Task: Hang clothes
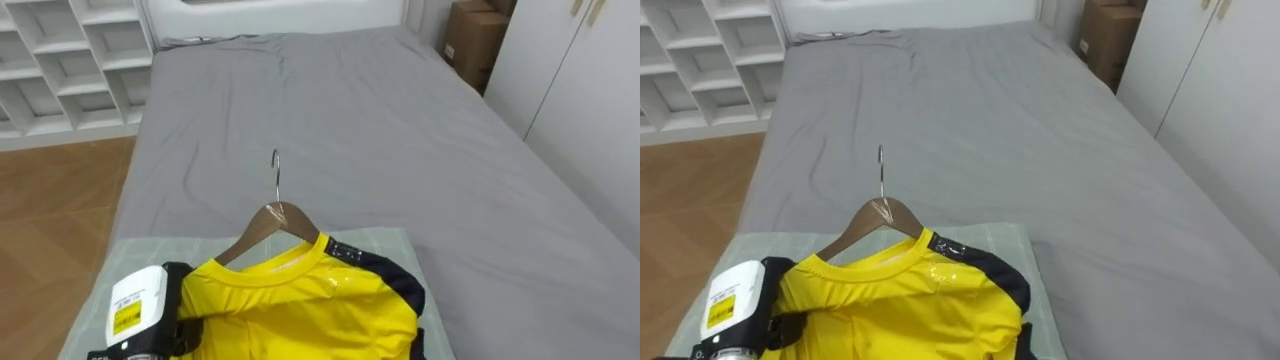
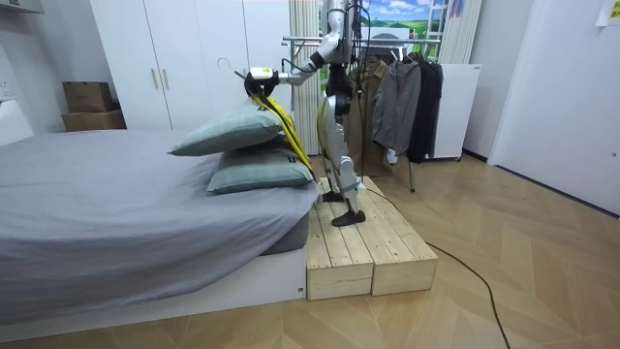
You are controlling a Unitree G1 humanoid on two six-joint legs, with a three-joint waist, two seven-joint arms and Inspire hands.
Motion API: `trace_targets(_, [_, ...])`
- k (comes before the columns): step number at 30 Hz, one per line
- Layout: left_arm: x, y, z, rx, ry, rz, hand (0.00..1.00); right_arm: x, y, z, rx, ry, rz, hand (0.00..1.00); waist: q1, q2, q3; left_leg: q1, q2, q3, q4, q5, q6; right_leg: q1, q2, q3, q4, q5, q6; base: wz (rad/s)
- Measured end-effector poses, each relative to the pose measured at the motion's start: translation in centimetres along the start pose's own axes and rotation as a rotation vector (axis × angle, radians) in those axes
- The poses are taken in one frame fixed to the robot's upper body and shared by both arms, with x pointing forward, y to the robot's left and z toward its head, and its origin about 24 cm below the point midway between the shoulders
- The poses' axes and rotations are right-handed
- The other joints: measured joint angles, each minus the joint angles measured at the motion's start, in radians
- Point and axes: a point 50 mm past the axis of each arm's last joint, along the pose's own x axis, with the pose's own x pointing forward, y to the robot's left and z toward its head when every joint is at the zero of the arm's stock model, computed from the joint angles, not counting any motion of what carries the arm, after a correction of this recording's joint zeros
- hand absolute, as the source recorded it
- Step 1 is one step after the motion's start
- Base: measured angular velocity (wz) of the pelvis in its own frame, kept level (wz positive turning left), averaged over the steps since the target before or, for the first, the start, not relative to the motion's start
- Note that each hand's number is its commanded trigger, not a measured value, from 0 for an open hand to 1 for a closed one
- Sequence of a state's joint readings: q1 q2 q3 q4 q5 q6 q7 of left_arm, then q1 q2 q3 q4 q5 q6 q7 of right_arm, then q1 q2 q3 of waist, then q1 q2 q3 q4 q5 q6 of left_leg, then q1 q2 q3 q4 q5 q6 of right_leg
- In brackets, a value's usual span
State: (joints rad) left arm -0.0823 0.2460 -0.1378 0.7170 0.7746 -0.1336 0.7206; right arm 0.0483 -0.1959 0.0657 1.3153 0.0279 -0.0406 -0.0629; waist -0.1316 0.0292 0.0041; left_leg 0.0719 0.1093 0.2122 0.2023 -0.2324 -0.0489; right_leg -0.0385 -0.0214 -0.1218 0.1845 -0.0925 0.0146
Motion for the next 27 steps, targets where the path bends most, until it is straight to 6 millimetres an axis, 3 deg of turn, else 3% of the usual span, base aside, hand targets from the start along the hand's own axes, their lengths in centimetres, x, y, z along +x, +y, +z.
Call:
trace_targets(8, [-0.3, -0.1, 0.2, 0.009, -0.020, 0.020, 1.00, -0.1, -0.5, -0.4, -0.080, 0.018, -0.101, 0.00, -0.004, -0.010, -0.0040, 0.010, -0.001, 0.005, -0.007, 0.000, 0.000, 0.004, 0.002, 0.008, 0.003, 0.000, 0.000, -0.02])
trace_targets(17, [-0.5, -0.1, 0.2, 0.007, -0.022, 0.036, 1.00, -0.1, -1.4, 1.4, -0.069, -0.053, -0.267, 0.00, 0.000, -0.018, -0.0016, -0.005, 0.000, 0.003, -0.005, 0.000, -0.001, 0.000, 0.004, 0.004, 0.000, -0.009, 0.000, 0.00])
trace_targets(22, [0.0, 1.3, 1.0, -0.017, -0.065, 0.155, 1.00, -0.2, -2.0, 2.0, -0.051, -0.071, -0.354, 0.00, -0.001, -0.021, -0.0038, -0.011, 0.000, -0.006, -0.005, 0.000, -0.001, -0.001, 0.003, -0.005, 0.000, -0.009, -0.001, 0.05])
trace_targets(27, [-0.2, 2.3, 1.4, -0.039, -0.090, 0.246, 1.00, -0.2, -2.3, 2.0, -0.045, -0.080, -0.375, 0.00, 0.005, -0.023, -0.0114, 0.017, 0.001, -0.009, -0.006, 0.000, -0.001, 0.030, 0.000, -0.015, -0.001, -0.009, -0.001, 0.04])
